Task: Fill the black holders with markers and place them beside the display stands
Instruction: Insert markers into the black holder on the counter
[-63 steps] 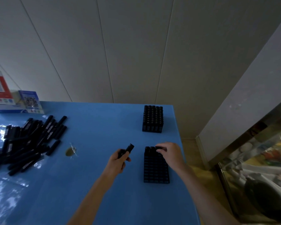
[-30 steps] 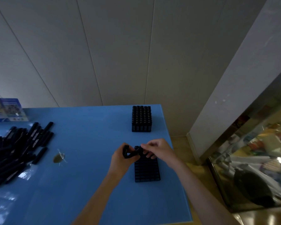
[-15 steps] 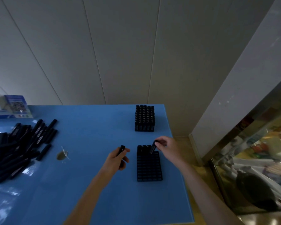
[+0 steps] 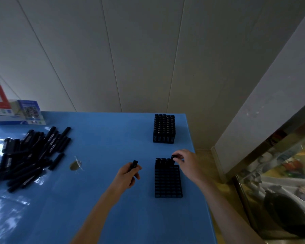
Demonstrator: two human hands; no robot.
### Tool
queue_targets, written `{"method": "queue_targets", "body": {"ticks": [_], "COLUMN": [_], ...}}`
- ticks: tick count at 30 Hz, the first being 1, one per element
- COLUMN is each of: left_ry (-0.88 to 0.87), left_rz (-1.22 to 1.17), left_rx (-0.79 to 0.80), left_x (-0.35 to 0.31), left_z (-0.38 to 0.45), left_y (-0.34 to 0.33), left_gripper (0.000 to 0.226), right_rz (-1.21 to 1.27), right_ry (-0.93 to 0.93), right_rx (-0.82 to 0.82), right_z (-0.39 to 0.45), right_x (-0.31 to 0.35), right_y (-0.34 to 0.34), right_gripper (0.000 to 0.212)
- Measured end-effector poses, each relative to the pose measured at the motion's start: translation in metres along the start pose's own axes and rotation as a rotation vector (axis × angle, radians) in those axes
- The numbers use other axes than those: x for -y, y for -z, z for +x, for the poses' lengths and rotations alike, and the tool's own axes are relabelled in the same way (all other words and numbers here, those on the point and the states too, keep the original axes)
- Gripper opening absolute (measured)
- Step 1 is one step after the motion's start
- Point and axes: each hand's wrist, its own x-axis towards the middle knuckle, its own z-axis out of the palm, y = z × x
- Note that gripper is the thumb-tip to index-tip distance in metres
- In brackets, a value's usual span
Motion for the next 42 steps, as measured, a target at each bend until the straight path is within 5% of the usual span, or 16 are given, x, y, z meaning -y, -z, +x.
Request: {"method": "queue_targets", "body": {"ticks": [34,42], "left_ry": [-0.016,-0.107], "left_rz": [-0.018,0.133], "left_rx": [0.026,0.018], "left_x": [-0.005,-0.016], "left_z": [-0.005,-0.010], "left_y": [-0.016,-0.018], "left_gripper": [0.019,0.017], "right_rz": [-0.093,-0.087], "right_ry": [0.026,0.027], "right_rx": [0.014,-0.028], "right_z": [-0.004,-0.009], "right_x": [-0.004,-0.002], "right_y": [-0.006,0.001], "right_gripper": [0.016,0.026]}}
